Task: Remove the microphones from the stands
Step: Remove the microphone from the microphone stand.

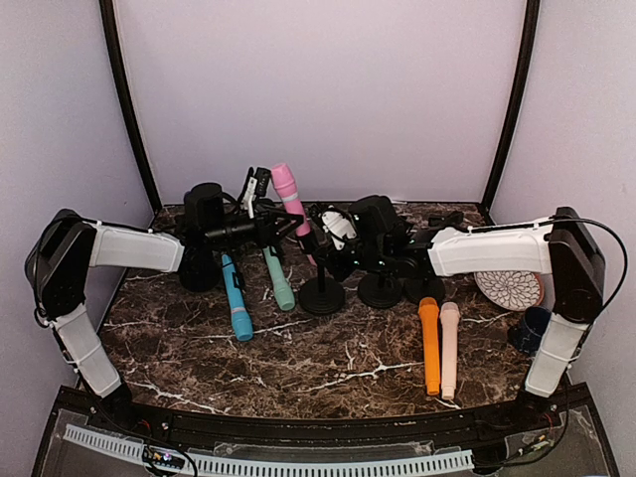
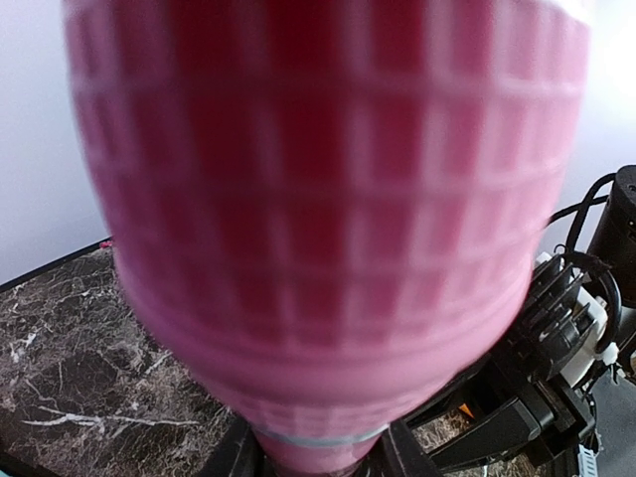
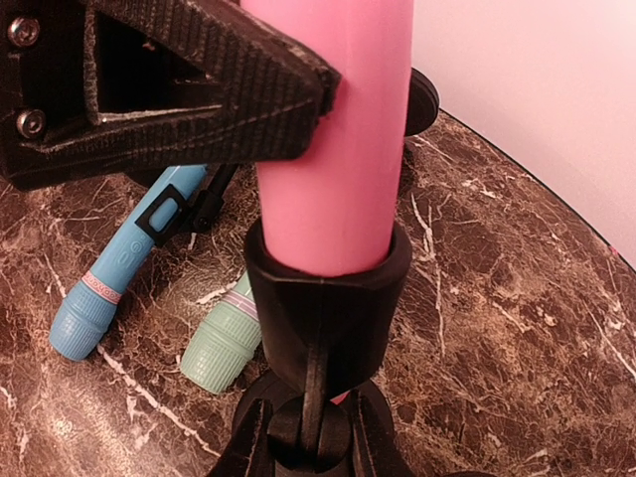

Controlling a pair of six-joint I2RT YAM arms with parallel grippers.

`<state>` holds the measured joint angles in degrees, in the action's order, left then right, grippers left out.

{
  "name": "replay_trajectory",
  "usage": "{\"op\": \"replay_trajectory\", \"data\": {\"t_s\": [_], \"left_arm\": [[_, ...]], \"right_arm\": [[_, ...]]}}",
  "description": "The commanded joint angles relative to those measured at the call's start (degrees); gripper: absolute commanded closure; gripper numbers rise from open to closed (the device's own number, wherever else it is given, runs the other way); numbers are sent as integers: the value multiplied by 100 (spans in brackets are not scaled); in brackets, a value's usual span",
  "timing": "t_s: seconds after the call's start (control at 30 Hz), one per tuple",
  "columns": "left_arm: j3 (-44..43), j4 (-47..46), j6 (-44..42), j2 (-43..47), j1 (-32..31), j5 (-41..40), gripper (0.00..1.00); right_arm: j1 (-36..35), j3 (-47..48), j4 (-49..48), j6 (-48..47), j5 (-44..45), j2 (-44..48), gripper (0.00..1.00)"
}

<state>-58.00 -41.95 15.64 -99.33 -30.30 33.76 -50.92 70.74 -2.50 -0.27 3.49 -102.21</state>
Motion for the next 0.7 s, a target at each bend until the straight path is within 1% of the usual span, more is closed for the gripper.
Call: {"op": "replay_trajectory", "data": {"t_s": [0.0,0.1,0.17,0.23,0.27,0.3,0.33,0.4,0.53,0.67], "left_arm": [[-106,-1154,-102,632,121,350,100],[-227,-957,-90,618,121,234,100],[-365,-645,-113,607,121,67,100],[-608,-168,-170,559,126,-169,100],[-713,303,-227,535,123,-252,100],[-955,531,-249,467,122,-376,100],[-1071,952,-273,423,122,-412,100],[-1438,1372,-231,314,126,-495,100],[-1726,1681,-84,153,131,-367,100],[-1780,1699,-27,107,130,-288,100]], "right_arm": [[371,-69,931,358,522,-164,100],[366,-150,874,251,548,-116,100],[355,-315,682,139,642,13,100],[345,-490,524,6,705,155,100],[345,-547,478,-113,709,227,100],[343,-600,442,-196,706,283,100],[338,-645,432,-274,690,327,100],[330,-710,435,-418,655,394,100],[306,-786,444,-563,728,452,100],[301,-823,433,-567,758,499,100]]}}
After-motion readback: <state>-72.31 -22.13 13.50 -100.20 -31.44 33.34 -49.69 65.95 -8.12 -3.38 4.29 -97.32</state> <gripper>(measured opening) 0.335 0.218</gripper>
